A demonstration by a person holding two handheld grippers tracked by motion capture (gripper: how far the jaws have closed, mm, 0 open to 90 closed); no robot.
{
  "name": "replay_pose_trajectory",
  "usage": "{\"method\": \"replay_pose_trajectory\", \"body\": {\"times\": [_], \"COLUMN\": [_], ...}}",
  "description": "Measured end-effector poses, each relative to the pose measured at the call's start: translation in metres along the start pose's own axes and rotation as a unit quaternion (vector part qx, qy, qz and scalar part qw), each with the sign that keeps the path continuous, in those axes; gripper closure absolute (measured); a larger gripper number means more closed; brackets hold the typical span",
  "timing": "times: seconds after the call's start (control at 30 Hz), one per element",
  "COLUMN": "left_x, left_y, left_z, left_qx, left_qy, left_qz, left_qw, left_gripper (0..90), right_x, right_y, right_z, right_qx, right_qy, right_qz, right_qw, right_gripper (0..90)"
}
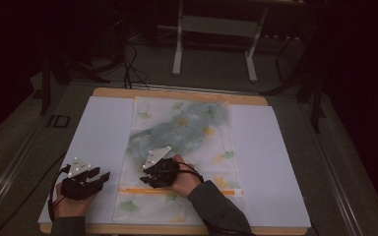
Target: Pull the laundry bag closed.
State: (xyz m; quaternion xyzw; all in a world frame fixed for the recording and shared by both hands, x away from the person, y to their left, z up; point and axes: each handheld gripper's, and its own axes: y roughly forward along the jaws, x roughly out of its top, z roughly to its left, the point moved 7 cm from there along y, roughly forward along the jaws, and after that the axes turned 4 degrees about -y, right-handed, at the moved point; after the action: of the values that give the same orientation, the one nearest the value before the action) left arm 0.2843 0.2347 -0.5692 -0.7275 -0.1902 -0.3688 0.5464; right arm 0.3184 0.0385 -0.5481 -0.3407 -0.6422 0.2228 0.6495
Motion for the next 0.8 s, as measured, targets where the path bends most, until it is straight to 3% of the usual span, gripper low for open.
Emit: {"method": "replay_pose_trajectory", "body": {"times": [0.8], "left_x": [0.0], "left_y": [0.0], "left_z": [0.001], "left_qx": [-0.002], "left_qy": [-0.006], "left_qz": [-0.001], "left_qw": [1.0], "left_gripper": [54.6], "right_x": [0.012], "right_y": [0.035], "right_z": [0.016], "right_qx": [0.034], "right_qy": [-0.015], "right_qz": [0.005], "right_qw": [0.9993], "right_gripper": [74.6]}}
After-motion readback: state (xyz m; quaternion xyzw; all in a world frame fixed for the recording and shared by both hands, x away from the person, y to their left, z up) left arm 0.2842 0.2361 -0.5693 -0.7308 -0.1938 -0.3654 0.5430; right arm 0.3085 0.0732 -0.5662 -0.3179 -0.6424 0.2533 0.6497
